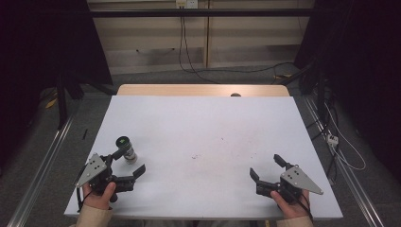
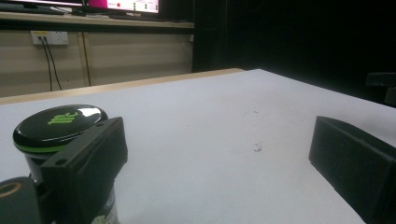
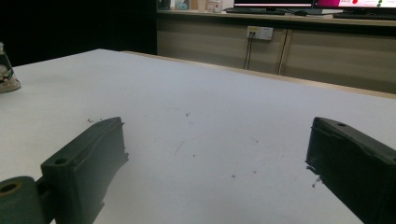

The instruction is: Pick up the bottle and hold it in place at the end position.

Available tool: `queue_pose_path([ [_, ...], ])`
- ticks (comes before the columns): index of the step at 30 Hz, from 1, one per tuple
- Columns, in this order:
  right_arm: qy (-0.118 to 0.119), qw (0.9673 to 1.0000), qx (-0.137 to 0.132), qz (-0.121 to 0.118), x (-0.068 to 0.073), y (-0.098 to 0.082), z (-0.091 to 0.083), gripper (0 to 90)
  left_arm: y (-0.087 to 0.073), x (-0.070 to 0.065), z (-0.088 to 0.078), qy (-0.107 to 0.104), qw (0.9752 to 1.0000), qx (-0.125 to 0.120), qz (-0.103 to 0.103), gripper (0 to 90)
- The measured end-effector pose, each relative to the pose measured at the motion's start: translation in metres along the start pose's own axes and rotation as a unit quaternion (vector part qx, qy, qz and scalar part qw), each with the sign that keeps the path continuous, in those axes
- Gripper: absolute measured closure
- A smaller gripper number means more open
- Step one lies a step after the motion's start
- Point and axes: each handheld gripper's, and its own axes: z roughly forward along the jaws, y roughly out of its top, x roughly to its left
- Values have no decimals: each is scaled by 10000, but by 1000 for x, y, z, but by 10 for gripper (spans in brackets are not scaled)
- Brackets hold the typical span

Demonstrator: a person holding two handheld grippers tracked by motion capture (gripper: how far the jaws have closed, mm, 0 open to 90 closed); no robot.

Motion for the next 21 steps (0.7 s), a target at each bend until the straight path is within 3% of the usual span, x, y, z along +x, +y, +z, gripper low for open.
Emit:
queue_pose_path([
  [15,39,10000,-17,-22,3,1,3,40,1,5,-12,167,9998,-80,-29,43],
  [21,69,10000,-37,-45,4,1,3,41,1,12,-23,401,9990,-166,-49,42],
])
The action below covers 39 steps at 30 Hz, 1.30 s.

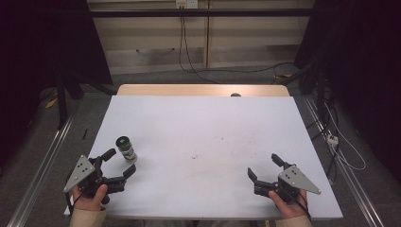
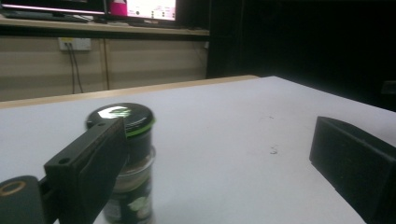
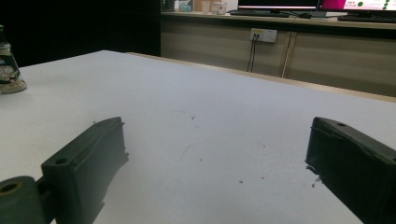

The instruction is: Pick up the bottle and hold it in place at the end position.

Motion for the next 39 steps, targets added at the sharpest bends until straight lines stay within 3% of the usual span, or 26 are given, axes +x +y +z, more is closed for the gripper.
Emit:
queue_pose_path([
  [6,-18,10000,-24,-92,2,1,1,37,-3,9,-2,204,9997,78,95,42],
  [12,25,9999,-20,-102,4,1,3,37,-4,22,11,463,9986,234,-61,46],
  [16,8,9999,-36,-115,5,2,3,37,-5,27,18,445,9984,341,-71,64],
  [19,29,9999,-38,-101,5,1,3,37,-6,28,22,517,9972,544,69,97],
  [25,66,9999,-39,-115,6,2,4,38,-8,31,35,691,9940,839,151,134],
  [35,103,9999,-43,-72,6,1,5,39,-10,32,48,875,9913,969,159,192],
  [39,106,9999,-49,-67,6,2,5,40,-12,32,51,936,9888,1144,188,213],
])
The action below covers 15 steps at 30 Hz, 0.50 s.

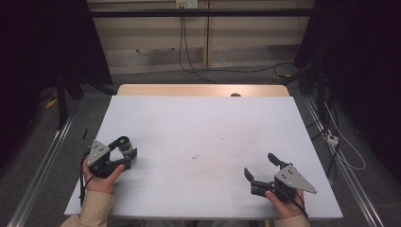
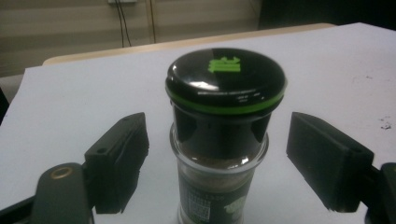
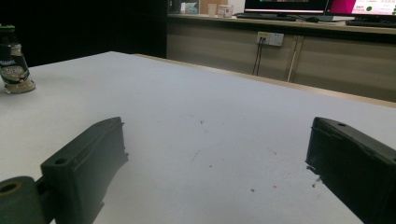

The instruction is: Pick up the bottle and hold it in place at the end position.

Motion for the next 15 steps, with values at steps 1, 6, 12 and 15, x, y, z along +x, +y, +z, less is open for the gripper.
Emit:
queue_pose_path([
  [1,16,10000,-3,-2,0,0,0,40,0,-1,1,14,10000,35,16,232],
  [6,24,10000,-10,3,0,0,0,40,-1,0,0,26,9999,105,-5,252],
  [12,30,10000,-23,12,1,0,1,40,-4,1,1,27,9997,231,-77,300],
  [15,34,10000,-22,0,1,0,1,41,-5,1,2,47,9996,260,-92,327],
])
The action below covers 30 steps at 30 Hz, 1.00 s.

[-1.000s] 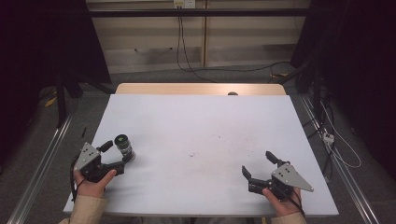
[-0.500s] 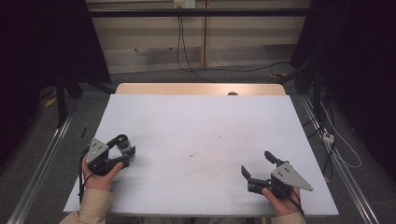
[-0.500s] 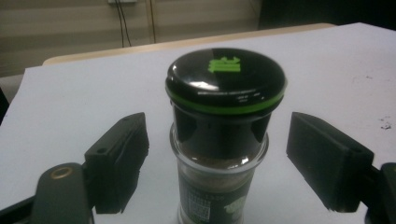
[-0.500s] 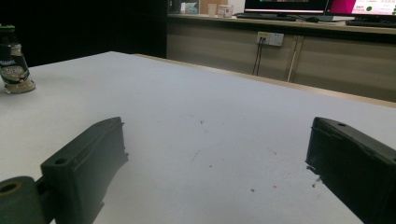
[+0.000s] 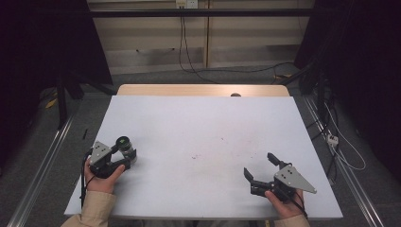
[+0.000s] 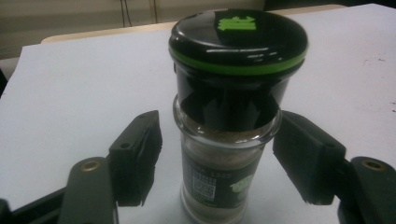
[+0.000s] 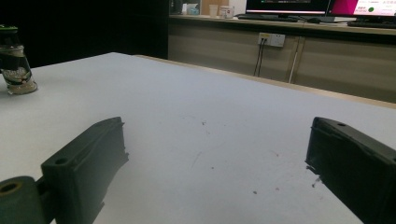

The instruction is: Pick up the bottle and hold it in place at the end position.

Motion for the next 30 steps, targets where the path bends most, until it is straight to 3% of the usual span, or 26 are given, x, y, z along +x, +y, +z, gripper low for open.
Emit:
queue_pose_path([
  [6,0,10000,-2,12,0,0,0,41,-1,1,4,18,9999,-15,-136,362],
  [18,-6,10000,-3,-9,-1,0,0,41,0,0,6,-87,9998,-103,-126,503],
  [27,-3,10000,3,-10,0,1,1,41,0,0,6,-32,9999,-142,-21,532],
  [30,6,10000,0,-25,0,1,1,40,0,0,7,-71,9998,-196,-77,533],
])
